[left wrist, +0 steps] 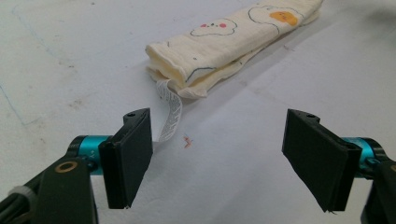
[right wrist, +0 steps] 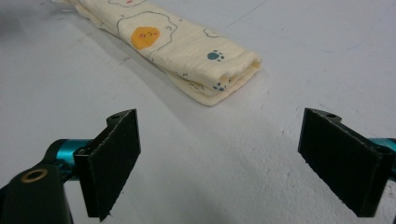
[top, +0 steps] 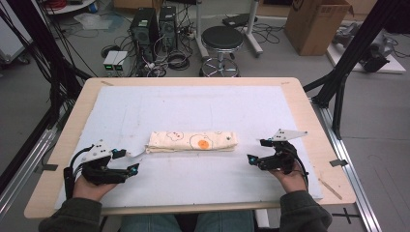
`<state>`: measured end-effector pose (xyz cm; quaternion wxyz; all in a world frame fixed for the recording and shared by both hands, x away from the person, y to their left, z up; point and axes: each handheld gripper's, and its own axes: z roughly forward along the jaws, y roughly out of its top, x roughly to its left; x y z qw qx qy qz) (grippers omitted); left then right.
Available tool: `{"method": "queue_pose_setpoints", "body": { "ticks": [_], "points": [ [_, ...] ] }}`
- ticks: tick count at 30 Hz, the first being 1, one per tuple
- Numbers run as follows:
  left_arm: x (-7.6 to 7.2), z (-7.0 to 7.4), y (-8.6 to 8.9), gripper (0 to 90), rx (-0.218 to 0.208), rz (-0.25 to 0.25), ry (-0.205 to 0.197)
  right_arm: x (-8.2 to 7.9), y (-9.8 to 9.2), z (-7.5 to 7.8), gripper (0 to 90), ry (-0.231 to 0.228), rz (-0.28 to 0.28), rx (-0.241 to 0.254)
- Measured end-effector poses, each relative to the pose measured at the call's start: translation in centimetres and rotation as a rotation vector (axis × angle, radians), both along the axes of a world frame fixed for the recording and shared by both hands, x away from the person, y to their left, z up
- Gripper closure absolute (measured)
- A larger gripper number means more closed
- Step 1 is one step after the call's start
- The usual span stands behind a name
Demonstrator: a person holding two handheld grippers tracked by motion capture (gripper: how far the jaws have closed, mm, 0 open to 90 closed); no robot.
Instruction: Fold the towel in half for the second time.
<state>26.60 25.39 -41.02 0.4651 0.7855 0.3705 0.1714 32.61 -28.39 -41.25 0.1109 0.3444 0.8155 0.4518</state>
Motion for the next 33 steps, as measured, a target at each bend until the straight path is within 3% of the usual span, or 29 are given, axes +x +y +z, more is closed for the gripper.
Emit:
{"method": "queue_pose_setpoints", "body": {
  "ticks": [12,33],
  "points": [
    [-0.8,-0.7,0.4,25.0,-0.01,0.004,0.0,-1.2,-0.4,-0.5,12.4,0.006,-0.005,0.004],
    [-2.0,-1.2,0.0,25.0,0.014,-0.002,-0.016,-2.4,-0.2,-0.8,12.1,-0.012,-0.002,0.02]
  ]
}}
